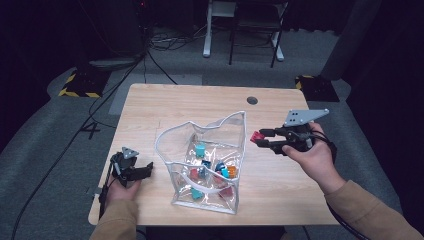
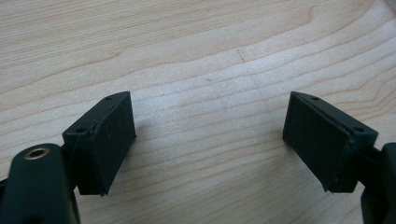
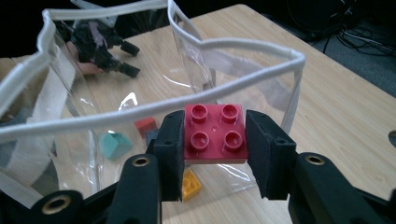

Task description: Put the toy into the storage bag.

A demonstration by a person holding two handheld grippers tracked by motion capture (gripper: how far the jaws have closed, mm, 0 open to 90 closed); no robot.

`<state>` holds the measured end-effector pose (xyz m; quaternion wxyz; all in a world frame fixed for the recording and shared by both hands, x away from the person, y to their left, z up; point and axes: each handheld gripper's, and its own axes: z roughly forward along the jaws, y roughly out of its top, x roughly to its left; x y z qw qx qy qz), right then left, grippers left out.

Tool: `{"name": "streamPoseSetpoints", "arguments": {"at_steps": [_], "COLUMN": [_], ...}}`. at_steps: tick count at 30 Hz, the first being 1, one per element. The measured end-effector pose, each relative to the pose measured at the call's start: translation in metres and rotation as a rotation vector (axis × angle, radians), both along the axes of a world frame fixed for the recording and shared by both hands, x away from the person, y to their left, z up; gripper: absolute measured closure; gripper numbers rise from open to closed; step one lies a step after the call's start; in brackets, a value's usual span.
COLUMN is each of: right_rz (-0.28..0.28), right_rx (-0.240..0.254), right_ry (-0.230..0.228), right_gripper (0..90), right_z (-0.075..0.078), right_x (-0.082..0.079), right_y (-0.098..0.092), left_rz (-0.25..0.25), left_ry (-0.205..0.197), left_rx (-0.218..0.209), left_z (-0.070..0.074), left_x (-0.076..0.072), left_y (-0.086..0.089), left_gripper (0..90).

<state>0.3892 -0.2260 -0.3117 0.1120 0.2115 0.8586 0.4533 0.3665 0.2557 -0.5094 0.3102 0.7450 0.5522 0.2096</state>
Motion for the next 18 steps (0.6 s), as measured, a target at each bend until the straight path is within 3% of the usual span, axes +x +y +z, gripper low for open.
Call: {"name": "streamPoseSetpoints", "arguments": {"at_steps": [7, 18], "right_rz": [0.025, 0.071], "right_rx": [0.033, 0.037], "right_ry": [-0.005, -0.017], "right_gripper": [59.7, 59.6], "right_z": [0.015, 0.025], "right_x": [-0.001, 0.002], "right_y": [0.009, 0.037], "left_rz": [0.000, 0.002], "left_ry": [0.001, -0.001], "left_rx": [0.000, 0.001], "left_z": [0.000, 0.000], "left_x": [0.000, 0.000], "left_y": [0.000, 0.000], "left_gripper": [17.3, 17.3]}}
